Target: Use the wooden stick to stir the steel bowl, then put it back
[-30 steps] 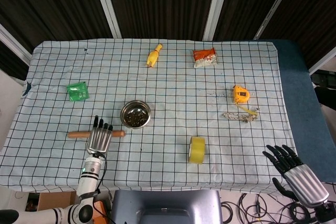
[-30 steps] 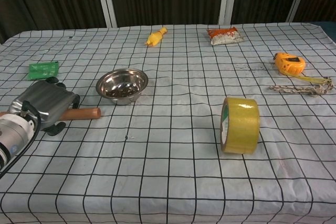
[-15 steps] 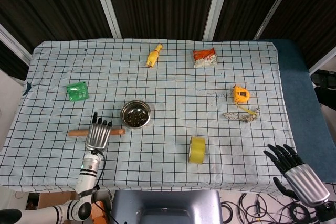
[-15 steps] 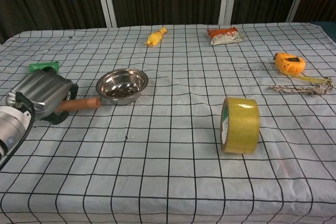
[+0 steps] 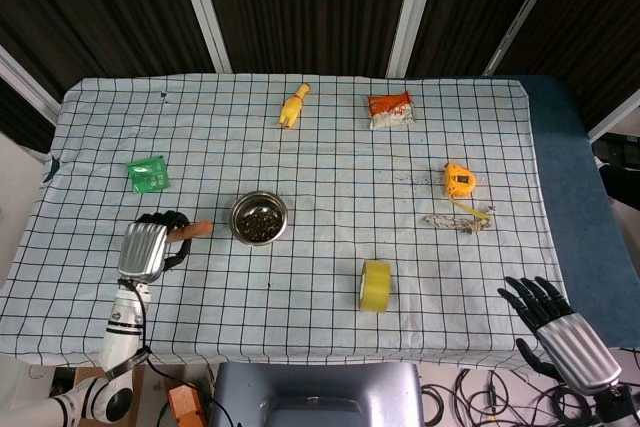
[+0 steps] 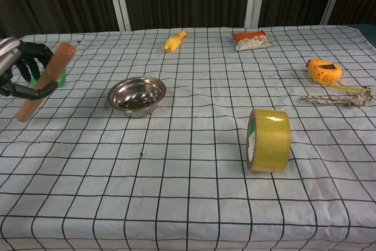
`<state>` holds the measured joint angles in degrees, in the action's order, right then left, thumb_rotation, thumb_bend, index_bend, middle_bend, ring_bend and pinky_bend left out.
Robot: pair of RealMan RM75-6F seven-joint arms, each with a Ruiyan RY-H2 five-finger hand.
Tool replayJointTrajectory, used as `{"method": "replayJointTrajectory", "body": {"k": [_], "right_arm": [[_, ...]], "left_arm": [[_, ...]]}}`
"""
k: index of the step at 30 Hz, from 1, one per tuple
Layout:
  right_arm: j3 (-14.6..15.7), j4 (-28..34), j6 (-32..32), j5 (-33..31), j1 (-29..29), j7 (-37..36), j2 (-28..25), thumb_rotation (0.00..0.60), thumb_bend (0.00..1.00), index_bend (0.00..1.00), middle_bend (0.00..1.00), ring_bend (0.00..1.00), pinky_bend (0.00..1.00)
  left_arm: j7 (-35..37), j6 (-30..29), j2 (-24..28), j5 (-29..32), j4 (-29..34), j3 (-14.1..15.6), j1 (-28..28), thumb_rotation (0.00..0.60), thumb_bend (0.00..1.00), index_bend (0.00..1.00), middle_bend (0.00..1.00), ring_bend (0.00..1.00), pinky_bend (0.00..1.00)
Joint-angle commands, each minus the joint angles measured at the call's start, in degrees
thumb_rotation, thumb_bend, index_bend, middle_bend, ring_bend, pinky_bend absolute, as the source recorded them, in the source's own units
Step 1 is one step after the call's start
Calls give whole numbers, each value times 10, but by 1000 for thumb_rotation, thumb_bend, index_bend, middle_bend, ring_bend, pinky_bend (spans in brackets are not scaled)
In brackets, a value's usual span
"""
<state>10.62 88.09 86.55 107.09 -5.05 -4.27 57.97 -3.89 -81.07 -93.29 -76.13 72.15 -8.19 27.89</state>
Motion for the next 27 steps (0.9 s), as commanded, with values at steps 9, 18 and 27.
{"method": "replayJointTrajectory", "body": {"k": [9, 18, 27], "right_arm": [[0, 4, -5, 4, 1, 15, 6, 600, 429, 0, 0, 0, 5], [1, -5, 12, 20, 7, 17, 14, 600, 429, 0, 0, 0, 5], [4, -5, 8, 24, 6, 19, 13, 600, 429, 0, 0, 0, 5]], "left_arm": [[326, -49, 3, -50, 5, -23, -47, 600, 482, 676, 674, 509, 493], [507, 35, -21, -30, -33, -6, -58, 600, 482, 680, 654, 494, 475], [539, 26, -43, -47, -81, -10, -62, 600, 497, 678, 630, 472, 452]]}}
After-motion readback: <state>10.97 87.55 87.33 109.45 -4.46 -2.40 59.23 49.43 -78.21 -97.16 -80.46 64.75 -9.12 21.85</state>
